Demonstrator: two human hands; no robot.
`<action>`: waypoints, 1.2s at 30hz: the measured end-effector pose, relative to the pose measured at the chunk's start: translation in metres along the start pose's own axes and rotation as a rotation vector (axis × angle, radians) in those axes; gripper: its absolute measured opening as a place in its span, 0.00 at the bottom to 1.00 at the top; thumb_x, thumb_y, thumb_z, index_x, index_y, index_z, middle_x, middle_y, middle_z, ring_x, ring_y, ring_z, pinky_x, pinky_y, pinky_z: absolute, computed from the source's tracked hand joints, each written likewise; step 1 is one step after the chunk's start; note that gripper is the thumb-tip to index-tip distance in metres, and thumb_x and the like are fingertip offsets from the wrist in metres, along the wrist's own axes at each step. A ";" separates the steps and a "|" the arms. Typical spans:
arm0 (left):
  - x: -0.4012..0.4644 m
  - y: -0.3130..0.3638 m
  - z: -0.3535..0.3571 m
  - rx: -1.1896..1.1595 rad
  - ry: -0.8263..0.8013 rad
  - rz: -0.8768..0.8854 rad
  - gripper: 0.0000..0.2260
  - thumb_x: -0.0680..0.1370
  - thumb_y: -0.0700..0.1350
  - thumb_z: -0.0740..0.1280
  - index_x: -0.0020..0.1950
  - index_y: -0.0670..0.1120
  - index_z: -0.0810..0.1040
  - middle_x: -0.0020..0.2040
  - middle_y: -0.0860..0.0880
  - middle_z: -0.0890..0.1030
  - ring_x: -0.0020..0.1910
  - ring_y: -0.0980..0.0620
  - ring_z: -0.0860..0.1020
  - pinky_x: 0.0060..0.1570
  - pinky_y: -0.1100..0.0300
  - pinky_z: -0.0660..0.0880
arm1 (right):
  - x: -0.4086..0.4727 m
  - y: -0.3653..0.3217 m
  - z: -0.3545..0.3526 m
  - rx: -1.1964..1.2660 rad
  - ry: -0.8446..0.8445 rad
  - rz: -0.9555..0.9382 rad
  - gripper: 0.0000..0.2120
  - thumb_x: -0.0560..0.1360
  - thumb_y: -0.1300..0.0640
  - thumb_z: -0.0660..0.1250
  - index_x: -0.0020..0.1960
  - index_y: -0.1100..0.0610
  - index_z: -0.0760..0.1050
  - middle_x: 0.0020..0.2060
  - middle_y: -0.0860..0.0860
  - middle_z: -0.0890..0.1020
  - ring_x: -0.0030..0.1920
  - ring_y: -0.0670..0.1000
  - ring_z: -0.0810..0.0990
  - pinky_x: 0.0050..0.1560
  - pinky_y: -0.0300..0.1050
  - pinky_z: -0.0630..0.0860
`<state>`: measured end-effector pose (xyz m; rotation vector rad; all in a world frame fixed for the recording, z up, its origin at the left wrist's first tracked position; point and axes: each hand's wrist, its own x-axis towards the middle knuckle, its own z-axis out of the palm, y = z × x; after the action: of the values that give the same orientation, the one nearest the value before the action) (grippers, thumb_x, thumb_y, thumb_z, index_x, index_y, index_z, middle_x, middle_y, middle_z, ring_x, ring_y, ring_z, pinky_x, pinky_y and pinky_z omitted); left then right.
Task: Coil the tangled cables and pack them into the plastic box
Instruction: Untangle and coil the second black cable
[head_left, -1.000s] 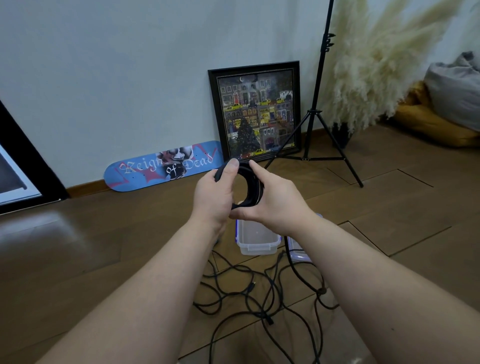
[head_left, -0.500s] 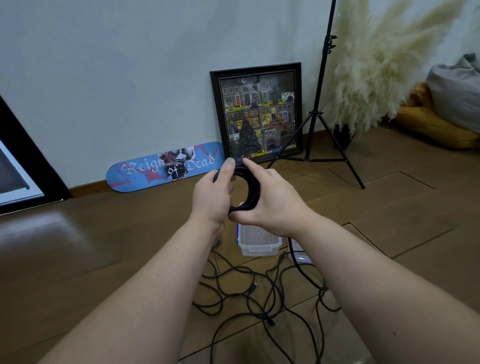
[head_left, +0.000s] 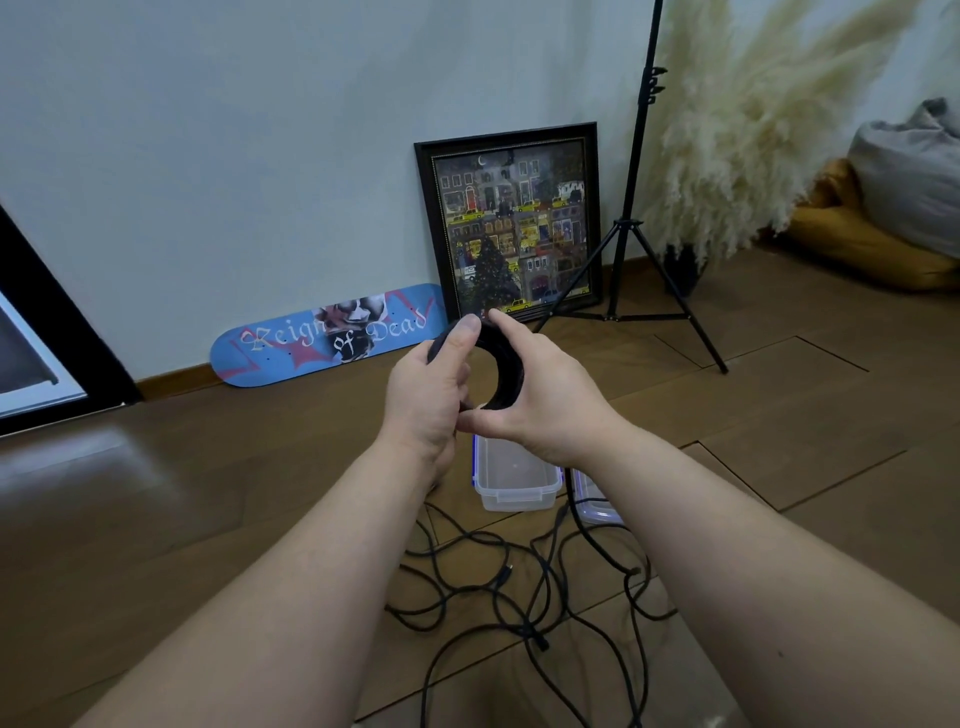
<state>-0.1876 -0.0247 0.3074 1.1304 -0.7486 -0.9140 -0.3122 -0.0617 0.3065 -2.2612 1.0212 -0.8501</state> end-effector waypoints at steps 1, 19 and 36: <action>0.000 0.000 0.000 -0.009 0.000 -0.011 0.10 0.76 0.53 0.71 0.44 0.47 0.79 0.29 0.55 0.68 0.30 0.56 0.62 0.29 0.63 0.62 | 0.000 0.000 0.000 -0.007 -0.007 -0.001 0.52 0.64 0.42 0.78 0.79 0.48 0.53 0.70 0.51 0.70 0.69 0.49 0.69 0.67 0.42 0.68; -0.004 0.000 0.007 -0.095 -0.013 -0.114 0.08 0.78 0.49 0.69 0.42 0.47 0.77 0.26 0.55 0.65 0.23 0.58 0.60 0.27 0.63 0.60 | -0.001 0.007 -0.004 0.330 -0.052 0.101 0.24 0.82 0.46 0.57 0.77 0.41 0.57 0.68 0.46 0.72 0.64 0.47 0.72 0.63 0.44 0.68; -0.016 -0.002 0.017 -0.063 -0.093 -0.154 0.14 0.82 0.52 0.61 0.43 0.45 0.76 0.29 0.52 0.67 0.28 0.56 0.65 0.33 0.60 0.62 | -0.002 0.004 0.004 -0.218 0.357 0.109 0.17 0.84 0.46 0.50 0.58 0.53 0.73 0.36 0.48 0.74 0.43 0.60 0.76 0.38 0.48 0.65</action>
<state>-0.2098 -0.0180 0.3096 1.1073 -0.7101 -1.1191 -0.3124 -0.0614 0.3003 -2.2492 1.4453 -1.1719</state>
